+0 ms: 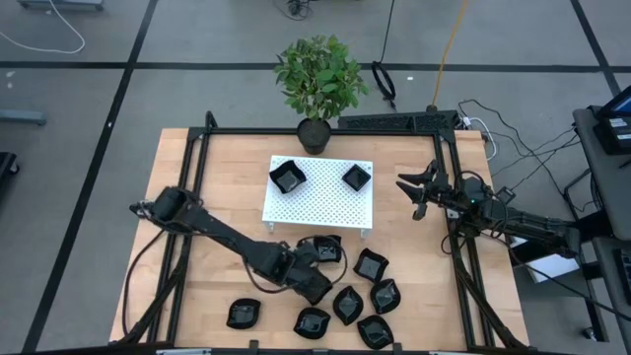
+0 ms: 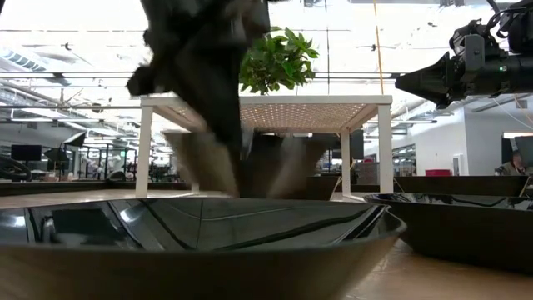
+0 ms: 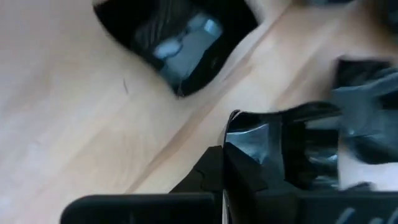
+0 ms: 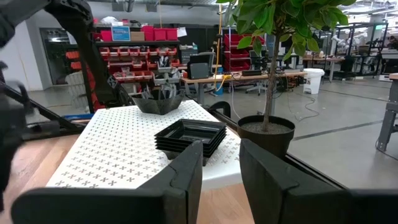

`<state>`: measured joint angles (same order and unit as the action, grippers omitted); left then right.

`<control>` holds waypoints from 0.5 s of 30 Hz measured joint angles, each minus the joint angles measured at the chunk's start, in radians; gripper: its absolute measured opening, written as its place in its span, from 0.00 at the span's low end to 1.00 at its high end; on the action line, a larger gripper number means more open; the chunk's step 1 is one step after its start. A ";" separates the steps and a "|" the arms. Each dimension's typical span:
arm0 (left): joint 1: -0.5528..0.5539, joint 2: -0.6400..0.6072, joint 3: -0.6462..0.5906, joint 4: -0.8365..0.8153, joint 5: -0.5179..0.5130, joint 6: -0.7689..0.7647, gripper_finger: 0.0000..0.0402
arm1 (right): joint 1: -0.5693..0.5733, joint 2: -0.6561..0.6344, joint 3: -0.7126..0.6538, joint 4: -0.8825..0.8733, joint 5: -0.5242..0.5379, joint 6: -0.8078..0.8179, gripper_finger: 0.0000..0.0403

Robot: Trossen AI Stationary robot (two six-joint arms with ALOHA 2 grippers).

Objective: Pick & Place Mini shaped plates
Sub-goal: Stack the black distorted square plate on top of the black distorted square plate on the shelf

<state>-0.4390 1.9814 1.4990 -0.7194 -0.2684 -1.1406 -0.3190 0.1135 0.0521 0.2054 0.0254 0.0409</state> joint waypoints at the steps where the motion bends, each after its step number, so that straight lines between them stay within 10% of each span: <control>1: -0.007 -0.020 0.000 0.002 -0.022 0.013 0.01 | 0.000 0.000 0.000 0.000 0.000 0.000 0.23; 15: -0.125 -0.345 0.000 0.015 -0.308 0.205 0.01 | 0.000 0.000 0.000 0.000 0.000 0.000 0.24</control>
<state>-0.5636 1.6363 1.4994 -0.7042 -0.5761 -0.9353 -0.3189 0.1135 0.0521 0.2052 0.0254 0.0408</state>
